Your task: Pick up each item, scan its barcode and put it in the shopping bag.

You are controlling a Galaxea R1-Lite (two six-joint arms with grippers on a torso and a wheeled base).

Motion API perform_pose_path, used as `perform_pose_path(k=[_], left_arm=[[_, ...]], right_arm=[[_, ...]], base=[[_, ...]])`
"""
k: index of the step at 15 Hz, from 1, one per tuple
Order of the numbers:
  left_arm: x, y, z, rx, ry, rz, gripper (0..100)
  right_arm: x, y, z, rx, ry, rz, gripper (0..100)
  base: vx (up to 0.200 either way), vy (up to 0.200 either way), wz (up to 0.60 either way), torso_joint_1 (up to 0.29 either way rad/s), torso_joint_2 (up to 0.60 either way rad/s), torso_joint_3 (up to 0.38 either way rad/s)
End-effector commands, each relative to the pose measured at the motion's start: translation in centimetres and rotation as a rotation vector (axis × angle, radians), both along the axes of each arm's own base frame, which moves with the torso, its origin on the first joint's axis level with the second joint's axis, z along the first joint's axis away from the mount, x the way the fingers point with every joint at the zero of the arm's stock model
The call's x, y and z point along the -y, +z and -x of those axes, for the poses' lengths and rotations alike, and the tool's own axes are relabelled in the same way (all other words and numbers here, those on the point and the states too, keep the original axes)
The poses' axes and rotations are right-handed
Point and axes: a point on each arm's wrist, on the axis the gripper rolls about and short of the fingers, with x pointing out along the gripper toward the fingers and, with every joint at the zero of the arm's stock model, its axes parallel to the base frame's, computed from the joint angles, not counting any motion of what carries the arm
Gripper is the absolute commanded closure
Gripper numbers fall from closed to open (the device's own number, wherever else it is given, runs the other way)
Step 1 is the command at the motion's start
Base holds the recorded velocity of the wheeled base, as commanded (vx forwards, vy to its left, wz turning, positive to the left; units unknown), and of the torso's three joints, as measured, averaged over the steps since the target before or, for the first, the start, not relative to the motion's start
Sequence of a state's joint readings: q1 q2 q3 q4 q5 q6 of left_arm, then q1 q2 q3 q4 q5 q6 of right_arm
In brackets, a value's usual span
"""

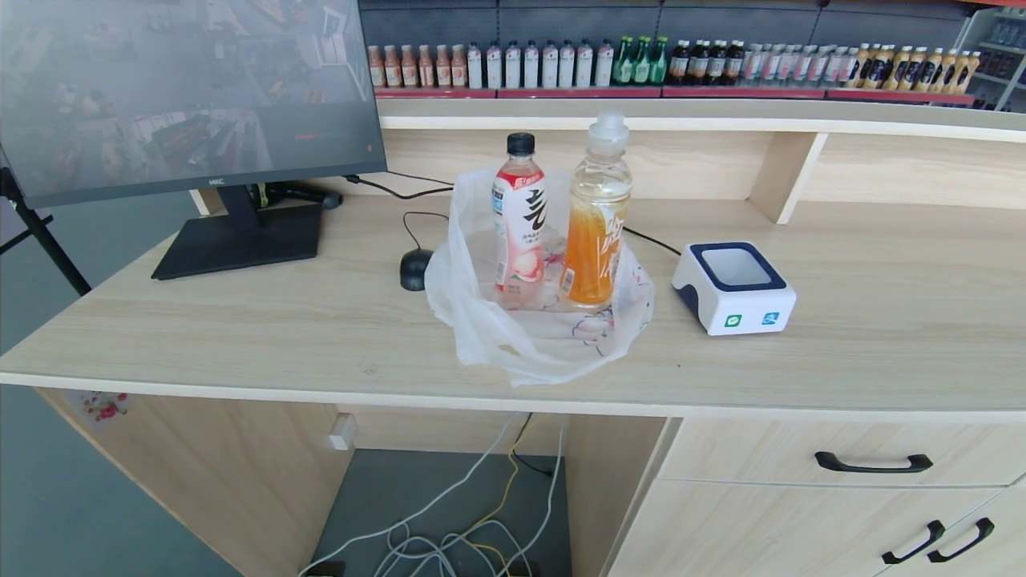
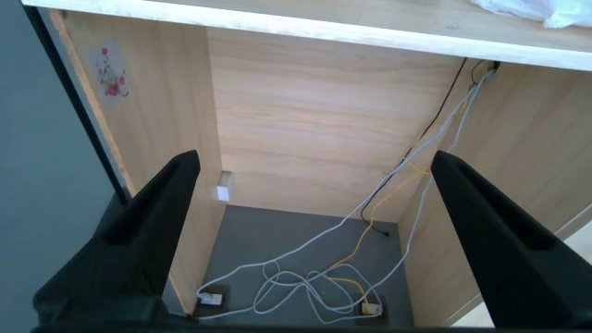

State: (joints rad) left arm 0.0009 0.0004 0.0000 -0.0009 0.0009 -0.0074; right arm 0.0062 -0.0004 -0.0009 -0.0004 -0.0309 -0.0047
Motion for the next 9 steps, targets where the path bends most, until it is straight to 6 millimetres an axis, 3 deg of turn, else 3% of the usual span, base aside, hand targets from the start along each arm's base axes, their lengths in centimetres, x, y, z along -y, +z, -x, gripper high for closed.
perform_pose_path(k=[1,9], left_arm=[[0.00,0.01,0.00,0.001,0.000,0.002,0],[0.00,0.01,0.00,0.001,0.003,0.002,0]], right_arm=[[0.00,0.02,0.00,0.000,0.002,-0.002,0],[0.00,0.02,0.00,0.000,0.002,-0.005,0]], base=[[0.000,-0.200,0.00,0.017,0.01,0.002],[0.000,-0.200,0.00,0.002,0.00,0.003]])
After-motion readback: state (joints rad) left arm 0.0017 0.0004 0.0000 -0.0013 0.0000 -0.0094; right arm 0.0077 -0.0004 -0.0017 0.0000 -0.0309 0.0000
